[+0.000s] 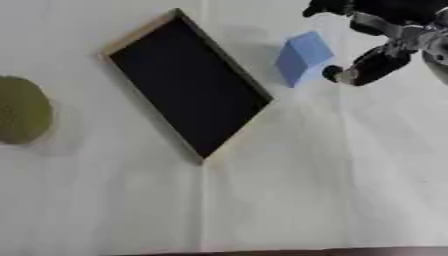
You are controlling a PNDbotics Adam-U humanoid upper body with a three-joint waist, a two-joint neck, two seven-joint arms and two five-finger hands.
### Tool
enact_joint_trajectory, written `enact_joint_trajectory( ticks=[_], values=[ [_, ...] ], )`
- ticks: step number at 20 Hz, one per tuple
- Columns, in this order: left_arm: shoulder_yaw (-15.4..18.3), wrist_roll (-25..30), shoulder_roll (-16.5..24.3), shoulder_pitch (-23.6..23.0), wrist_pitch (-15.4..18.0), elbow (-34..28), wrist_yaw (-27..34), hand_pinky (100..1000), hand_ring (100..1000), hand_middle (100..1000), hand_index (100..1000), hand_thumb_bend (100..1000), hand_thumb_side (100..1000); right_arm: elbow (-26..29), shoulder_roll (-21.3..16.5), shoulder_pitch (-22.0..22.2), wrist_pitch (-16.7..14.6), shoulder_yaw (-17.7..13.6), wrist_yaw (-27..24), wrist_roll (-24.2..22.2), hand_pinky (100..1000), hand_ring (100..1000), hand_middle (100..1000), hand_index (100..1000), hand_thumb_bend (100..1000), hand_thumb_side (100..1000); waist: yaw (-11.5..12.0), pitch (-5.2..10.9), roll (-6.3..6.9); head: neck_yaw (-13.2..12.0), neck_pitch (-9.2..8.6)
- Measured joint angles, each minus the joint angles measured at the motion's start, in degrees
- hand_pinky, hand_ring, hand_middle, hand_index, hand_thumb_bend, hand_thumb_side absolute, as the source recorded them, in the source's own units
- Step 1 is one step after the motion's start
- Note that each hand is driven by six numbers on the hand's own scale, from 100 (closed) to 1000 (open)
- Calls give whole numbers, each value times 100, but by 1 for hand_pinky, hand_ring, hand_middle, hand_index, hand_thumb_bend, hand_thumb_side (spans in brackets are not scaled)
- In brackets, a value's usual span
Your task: Pick up objects on the table and place them in the box.
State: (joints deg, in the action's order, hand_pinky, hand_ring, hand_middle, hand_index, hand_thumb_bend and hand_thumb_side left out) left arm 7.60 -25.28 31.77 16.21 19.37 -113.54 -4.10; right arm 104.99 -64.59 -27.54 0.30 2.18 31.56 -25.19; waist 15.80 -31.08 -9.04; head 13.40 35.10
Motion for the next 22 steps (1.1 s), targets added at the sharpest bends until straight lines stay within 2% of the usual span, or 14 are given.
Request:
enact_joint_trajectory(
  ticks=[1, 2, 3, 8, 14, 22],
  values=[
    [0, 0, 0, 0, -1, 0, 3, 879, 797, 787, 847, 100, 700, -22, 7, -20, -10, 1, 1, -18, 910, 960, 914, 924, 397, 100, 8, -11, -8, 9, -8],
    [1, -1, 0, 0, -2, 0, 5, 879, 795, 787, 846, 100, 690, -41, 21, -26, -18, 1, 2, -33, 910, 960, 915, 924, 360, 100, 22, -18, -17, 17, -14],
    [1, -3, -1, 0, -6, 0, 7, 880, 793, 786, 846, 100, 702, -49, 36, -34, -27, 2, 3, -45, 910, 960, 914, 924, 397, 100, 32, -27, -23, 26, -17],
    [3, -4, -1, 0, -18, 0, 13, 879, 791, 785, 845, 100, 705, -109, 55, -111, -35, 3, 26, -45, 911, 965, 927, 931, 395, 100, 83, -84, -49, 44, -51],
    [33, -9, -2, 1, -24, 0, 24, 878, 790, 784, 843, 100, 704, 34, 85, 431, 51, -150, 310, 174, 912, 970, 930, 935, 397, 100, 116, -167, -92, 63, -118],
    [35, -22, -3, 1, -43, 0, 28, 878, 789, 783, 841, 100, 706, 68, 133, 585, 32, -250, 818, 32, 915, 985, 927, 942, 402, 127, 119, -232, -137, 79, -139]
  ],
)
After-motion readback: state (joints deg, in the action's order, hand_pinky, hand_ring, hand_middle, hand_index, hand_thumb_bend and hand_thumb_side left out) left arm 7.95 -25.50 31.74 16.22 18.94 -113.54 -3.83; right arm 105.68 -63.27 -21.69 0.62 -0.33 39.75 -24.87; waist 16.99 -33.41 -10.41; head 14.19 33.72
